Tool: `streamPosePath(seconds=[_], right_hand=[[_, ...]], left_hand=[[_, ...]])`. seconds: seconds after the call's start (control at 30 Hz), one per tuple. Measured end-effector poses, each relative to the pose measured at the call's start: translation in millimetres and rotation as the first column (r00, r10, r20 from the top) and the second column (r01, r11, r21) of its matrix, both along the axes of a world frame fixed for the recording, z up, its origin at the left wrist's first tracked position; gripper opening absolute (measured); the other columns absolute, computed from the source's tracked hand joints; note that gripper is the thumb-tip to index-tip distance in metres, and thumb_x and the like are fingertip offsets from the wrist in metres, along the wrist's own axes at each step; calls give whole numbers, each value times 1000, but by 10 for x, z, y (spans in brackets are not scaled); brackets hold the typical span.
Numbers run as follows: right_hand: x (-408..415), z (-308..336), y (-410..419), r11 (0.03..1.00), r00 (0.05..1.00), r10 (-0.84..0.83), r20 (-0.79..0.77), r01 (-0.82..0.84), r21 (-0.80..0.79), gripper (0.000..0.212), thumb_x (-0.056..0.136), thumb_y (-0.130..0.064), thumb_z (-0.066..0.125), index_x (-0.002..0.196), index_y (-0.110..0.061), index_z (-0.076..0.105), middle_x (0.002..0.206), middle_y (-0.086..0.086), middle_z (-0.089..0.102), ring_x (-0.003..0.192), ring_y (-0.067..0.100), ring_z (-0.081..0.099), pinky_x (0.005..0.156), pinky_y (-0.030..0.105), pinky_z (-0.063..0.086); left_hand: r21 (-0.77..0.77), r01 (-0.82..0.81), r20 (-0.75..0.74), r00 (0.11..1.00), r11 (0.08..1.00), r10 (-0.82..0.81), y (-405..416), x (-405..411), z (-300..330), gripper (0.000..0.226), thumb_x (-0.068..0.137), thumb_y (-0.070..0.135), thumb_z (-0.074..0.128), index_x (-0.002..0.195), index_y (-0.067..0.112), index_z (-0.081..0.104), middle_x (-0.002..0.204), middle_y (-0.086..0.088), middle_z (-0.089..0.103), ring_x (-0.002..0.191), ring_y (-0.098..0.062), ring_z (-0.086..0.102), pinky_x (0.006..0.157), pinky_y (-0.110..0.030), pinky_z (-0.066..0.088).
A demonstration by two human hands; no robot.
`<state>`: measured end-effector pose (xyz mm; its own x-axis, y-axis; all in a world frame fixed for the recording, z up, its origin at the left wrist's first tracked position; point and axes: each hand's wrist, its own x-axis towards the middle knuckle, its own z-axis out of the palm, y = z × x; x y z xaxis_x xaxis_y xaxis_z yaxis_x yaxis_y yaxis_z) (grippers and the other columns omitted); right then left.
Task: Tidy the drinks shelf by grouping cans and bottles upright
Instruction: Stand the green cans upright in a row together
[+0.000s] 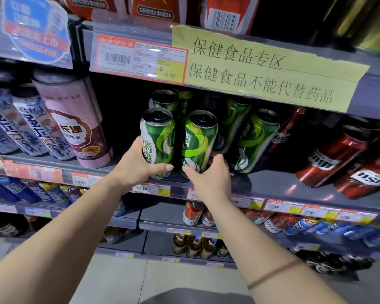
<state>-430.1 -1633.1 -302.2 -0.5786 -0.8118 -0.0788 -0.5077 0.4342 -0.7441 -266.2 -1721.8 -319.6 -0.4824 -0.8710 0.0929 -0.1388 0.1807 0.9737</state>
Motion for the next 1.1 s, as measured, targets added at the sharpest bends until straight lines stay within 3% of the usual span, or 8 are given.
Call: streamPosePath(seconds=[0.17,0.47,0.63,0.73,0.8,0.93,1.03,1.1], right_hand=[[-137,-65,-381,984,984,-137,113,148,-96,59,76,-27,78,124,-10,50,110,9,64,100,30,61,77,33,50],[-227,-260,-616,944,914,-230,335,294,-153,46,84,-21,73,126,-16,54,121,8,61,106,27,59,83,31,48],[-157,-256,-674,973,946,-185,266,214,-84,52,87,-32,68,134,-18,50,128,8,59,116,29,56,92,34,48],[-131,-228,-708,982,970,-181,161,187,-27,67,84,-44,68,140,-17,44,135,8,53,124,31,52,99,40,47],[-125,-203,-747,976,968,-206,140,213,-40,68,82,-46,70,138,-15,48,133,10,56,123,31,54,96,38,47],[-95,-209,-778,963,960,-237,146,252,-93,60,83,-40,71,133,-13,52,128,13,60,117,31,57,90,33,46],[-145,-267,-783,921,908,-297,295,354,-163,47,86,-25,70,127,-13,50,118,9,59,97,23,53,63,10,33],[-162,-305,-786,909,896,-300,327,373,-187,38,88,-20,69,121,-11,53,108,6,55,90,18,48,58,9,29]], left_hand=[[33,-20,15,1000,999,19,-83,41,-118,82,61,34,90,128,20,47,112,-3,70,100,-23,69,75,-41,61],[41,-32,39,999,999,30,-100,51,-144,79,61,36,90,126,21,48,110,-2,70,97,-21,70,74,-40,61],[40,-12,35,999,999,11,-96,34,-116,75,68,20,90,128,18,45,108,-7,69,91,-26,71,65,-36,60],[33,47,21,999,998,-47,-111,41,-84,82,68,16,90,134,20,42,119,-5,65,105,-21,67,78,-34,60],[17,61,28,998,998,-61,-112,37,-67,83,67,14,89,135,20,42,123,-2,64,110,-16,65,81,-26,58],[29,21,46,999,999,-22,-131,36,-98,78,67,10,89,131,14,43,115,-7,67,99,-19,70,79,-36,61],[39,15,45,999,999,-17,-138,45,-119,78,67,11,89,131,15,44,115,-8,68,97,-17,70,77,-38,61],[42,13,48,999,999,-15,-138,50,-131,80,66,14,90,131,17,43,115,-6,67,97,-17,70,77,-40,61]])
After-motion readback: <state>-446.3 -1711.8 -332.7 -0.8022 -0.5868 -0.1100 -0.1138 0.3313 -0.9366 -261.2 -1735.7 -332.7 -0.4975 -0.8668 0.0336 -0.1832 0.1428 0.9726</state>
